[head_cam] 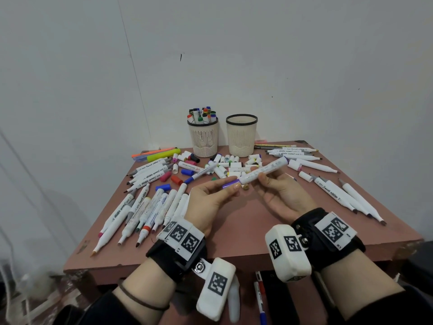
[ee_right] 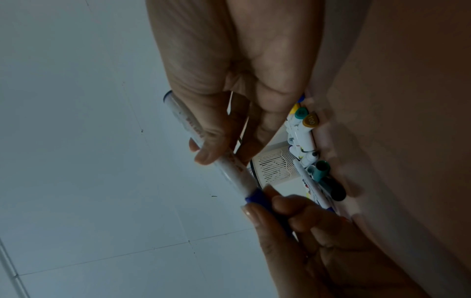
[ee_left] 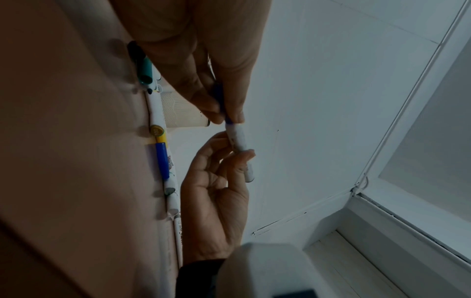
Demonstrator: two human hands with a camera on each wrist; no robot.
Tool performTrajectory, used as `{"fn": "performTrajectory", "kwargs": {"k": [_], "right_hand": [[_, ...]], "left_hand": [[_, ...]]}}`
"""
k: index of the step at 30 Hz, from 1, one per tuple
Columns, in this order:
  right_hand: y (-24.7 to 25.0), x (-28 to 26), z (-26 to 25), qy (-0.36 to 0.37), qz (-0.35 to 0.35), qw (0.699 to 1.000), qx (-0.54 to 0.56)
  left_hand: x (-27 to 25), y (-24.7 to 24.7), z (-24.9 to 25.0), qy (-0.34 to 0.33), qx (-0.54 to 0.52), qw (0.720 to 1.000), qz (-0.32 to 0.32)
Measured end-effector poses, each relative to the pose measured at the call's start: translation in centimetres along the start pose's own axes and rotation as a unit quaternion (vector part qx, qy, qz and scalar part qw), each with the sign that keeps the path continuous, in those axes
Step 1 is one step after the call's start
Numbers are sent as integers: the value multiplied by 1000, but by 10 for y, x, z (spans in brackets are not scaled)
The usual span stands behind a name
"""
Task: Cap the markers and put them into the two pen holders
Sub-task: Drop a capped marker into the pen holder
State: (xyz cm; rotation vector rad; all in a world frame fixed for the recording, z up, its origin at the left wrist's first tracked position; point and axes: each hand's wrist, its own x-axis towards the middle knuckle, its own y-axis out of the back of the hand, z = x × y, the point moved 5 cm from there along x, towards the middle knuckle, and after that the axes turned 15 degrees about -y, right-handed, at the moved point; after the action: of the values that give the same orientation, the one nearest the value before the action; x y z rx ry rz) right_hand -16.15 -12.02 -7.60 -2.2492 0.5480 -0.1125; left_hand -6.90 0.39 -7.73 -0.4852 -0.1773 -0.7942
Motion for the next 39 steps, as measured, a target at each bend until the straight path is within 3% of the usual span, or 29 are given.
{"fn": "performTrajectory", "kwargs": {"k": [6,13,22,32,39], "right_hand": [[6,4,3,-18,26,999,-16],[5,6,3,-9,-8,1000,-23],[1,5,2,-6,-39,999,1],[0,-1,0,-12,24,999,19],[-2,-4,3,-27,43,999,17]], "left_hand": [[2,3,-10,52,-32,998,5],[2,2,-14,116,-77,990,-1],[-2,-4,-10,111,-83,990,-18],[-12,-2,0,114,-19,993,28],[-19,13,43,29,168,985,-2]]}}
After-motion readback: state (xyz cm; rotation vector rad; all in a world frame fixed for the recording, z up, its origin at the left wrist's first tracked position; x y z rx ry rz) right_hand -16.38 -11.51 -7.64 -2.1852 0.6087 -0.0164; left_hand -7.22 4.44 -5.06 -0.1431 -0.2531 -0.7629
